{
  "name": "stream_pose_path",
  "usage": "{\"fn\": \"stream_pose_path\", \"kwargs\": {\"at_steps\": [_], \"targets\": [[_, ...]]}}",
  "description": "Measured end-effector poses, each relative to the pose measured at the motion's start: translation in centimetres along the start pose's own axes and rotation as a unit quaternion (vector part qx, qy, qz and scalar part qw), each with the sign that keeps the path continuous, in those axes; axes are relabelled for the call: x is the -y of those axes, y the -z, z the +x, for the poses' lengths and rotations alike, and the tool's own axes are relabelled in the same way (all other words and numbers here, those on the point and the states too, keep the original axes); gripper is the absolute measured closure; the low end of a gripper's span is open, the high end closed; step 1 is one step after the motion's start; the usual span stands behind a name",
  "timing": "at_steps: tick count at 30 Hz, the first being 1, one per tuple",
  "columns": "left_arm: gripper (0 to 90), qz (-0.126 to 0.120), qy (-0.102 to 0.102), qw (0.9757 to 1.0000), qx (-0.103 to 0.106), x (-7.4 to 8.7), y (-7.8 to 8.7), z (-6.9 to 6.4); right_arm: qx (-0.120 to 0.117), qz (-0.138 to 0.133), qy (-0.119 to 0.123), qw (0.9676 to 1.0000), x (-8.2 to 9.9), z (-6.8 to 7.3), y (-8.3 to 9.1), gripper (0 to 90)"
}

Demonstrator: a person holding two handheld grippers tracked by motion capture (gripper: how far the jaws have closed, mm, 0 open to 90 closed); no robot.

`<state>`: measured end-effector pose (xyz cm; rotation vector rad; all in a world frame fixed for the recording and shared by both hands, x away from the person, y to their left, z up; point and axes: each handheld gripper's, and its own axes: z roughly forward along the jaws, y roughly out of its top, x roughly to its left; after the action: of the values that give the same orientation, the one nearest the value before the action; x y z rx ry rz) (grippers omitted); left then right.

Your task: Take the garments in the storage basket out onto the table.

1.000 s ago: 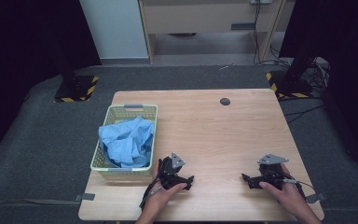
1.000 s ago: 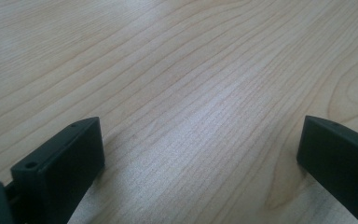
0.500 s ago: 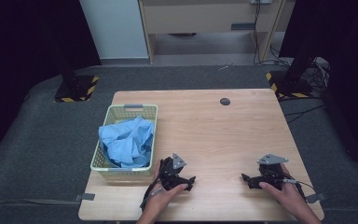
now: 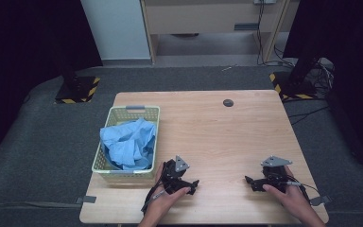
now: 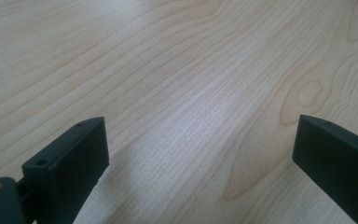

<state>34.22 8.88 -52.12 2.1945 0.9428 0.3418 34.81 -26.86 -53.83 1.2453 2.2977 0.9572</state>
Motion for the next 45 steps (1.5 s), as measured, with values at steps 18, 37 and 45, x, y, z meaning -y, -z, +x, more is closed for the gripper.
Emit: {"fn": "stream_pose_path", "kwargs": {"at_steps": [18, 37, 45], "targets": [[3.3, -0.004, -0.012, 0.9999, 0.004, -0.2, 1.3, 0.0, 0.0, 0.0, 0.0, 1.0, 0.0, 0.0, 0.0, 0.5], [7.6, -0.019, -0.022, 0.9995, -0.011, -0.5, 2.8, -0.2, -0.001, 0.0, 0.0, 1.0, 0.0, 0.1, 0.0, 0.5], [7.4, -0.026, -0.022, 0.9993, -0.012, -0.5, 3.2, 0.0, 0.0, 0.0, 0.001, 1.0, 0.0, 0.1, 0.0, 0.5]]}}
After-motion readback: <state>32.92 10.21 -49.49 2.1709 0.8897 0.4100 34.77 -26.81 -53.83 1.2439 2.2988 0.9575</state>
